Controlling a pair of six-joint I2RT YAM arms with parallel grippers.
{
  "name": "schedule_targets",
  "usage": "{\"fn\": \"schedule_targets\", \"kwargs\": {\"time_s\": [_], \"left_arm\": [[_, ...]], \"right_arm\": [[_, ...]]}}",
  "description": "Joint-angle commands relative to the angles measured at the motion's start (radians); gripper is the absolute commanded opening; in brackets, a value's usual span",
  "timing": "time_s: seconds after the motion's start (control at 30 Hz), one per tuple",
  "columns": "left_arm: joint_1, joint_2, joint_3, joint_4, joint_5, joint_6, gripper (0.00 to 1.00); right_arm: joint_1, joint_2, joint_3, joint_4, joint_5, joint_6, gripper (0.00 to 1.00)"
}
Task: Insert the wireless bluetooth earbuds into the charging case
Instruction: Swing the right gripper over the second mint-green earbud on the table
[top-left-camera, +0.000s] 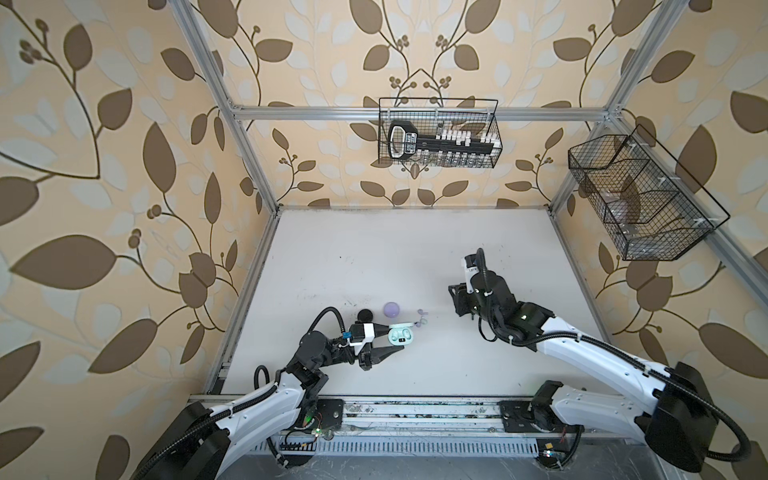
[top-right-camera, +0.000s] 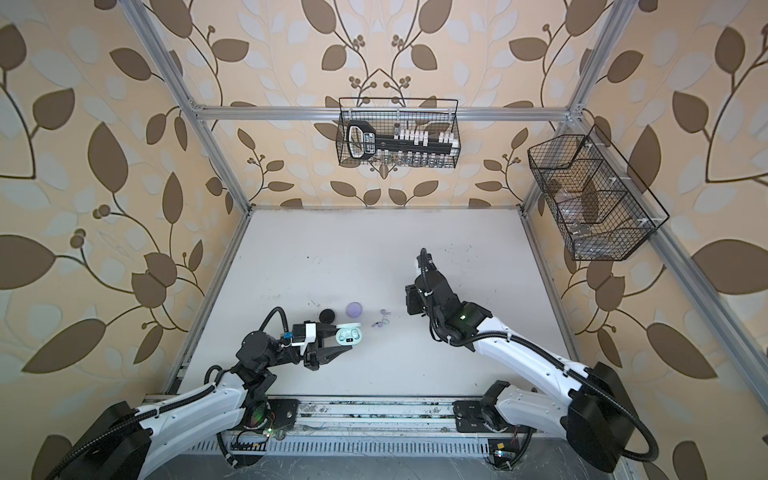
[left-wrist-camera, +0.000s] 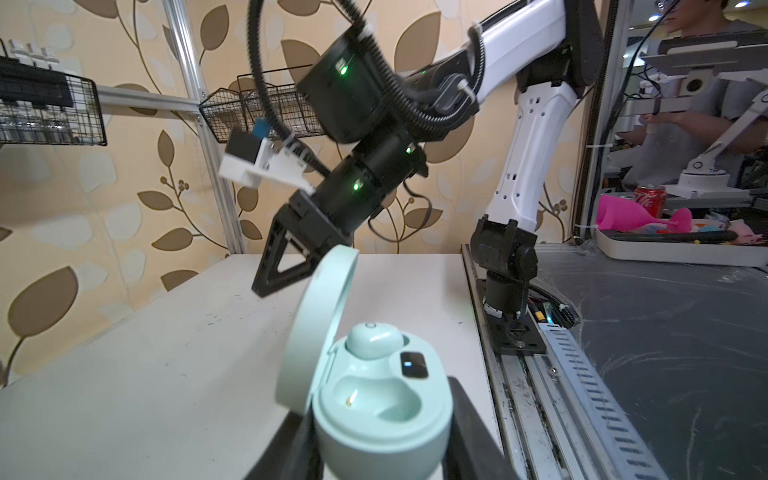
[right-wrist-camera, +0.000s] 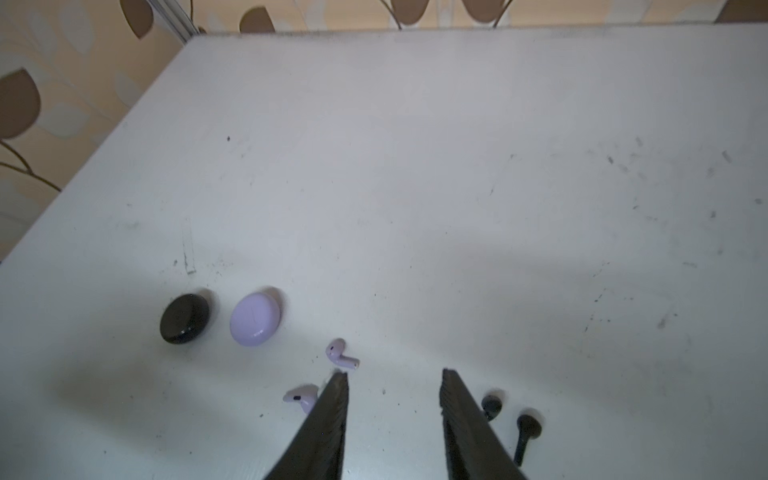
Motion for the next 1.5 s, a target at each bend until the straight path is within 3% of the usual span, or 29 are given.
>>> {"fn": "schedule_targets", "kwargs": {"time_s": [0.0, 0.13, 0.27, 0.6, 0.93, 1.47], "left_arm": [[-0.012, -0.004, -0.014, 0.108, 0.056, 0.008, 0.0], [-0.017, -0.016, -0.013, 0.093, 0.061, 0.012, 0.0], [-0.022, -0.019, -0.007, 0.09, 0.058, 0.009, 0.0], [-0.023, -0.111, -0.005, -0.009, -0.001, 0.019, 0.0], [-0.024, -0.106, 0.002, -0.02, -0.006, 0.012, 0.0], [-0.023, -0.138, 0.001, -0.053, -0.023, 0.012, 0.0]], "right_arm": [[0.012, 0.01, -0.008, 0.104, -0.108, -0.005, 0.39], [0.006, 0.001, -0.051, 0.155, -0.121, -0.009, 0.42], [0.003, 0.084, -0.049, 0.168, -0.13, -0.011, 0.43], [0.052, 0.345, 0.089, 0.058, -0.088, -0.005, 0.47], [0.108, 0.489, 0.208, -0.073, 0.009, -0.046, 0.5], [0.164, 0.528, 0.221, -0.127, 0.073, -0.072, 0.5]]}}
